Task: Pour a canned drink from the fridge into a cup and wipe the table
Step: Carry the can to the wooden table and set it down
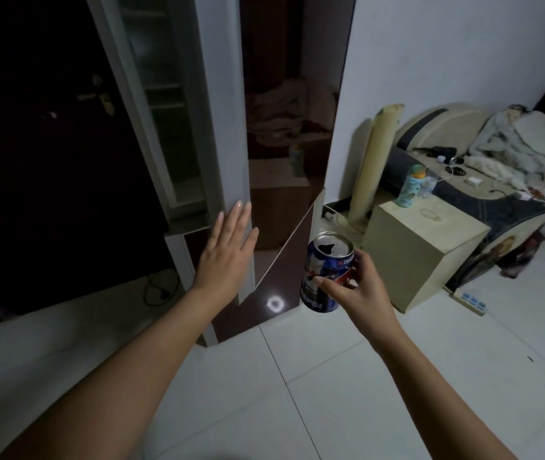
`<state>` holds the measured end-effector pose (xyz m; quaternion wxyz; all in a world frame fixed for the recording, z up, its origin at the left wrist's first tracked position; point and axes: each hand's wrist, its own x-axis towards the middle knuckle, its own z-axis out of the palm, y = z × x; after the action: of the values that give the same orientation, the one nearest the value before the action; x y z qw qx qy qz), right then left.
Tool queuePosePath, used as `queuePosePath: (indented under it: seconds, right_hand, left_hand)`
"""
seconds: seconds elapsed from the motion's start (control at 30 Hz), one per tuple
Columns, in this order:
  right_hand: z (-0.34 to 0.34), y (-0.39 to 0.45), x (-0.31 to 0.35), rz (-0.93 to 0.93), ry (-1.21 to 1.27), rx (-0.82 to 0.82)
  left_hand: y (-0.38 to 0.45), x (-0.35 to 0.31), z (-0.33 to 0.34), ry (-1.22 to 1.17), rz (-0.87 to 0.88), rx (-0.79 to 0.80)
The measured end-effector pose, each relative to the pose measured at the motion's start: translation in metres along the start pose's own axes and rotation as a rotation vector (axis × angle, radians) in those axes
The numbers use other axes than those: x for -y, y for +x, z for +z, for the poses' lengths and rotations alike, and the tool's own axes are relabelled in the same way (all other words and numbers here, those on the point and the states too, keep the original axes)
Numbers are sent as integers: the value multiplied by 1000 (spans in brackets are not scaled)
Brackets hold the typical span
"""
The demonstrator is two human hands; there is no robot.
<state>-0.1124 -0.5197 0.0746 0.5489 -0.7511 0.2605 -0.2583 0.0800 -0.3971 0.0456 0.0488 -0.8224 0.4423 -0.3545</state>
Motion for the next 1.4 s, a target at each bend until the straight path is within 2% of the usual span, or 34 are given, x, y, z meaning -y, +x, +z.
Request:
queuePosePath:
  seconds: [0.33,0.8,1.1,1.4]
  right_hand:
    - [53,77,8,-44,9,106]
    - [130,187,26,-103,35,230]
    - [179,211,35,-85,27,170]
    - [220,217,42,-47,16,66]
  left_hand:
    - [18,71,45,6,-111,-24]
    - [48,149,107,31,-143,30]
    - [63,192,142,-53,-84,-12]
    - [69,223,170,-124,53,-36]
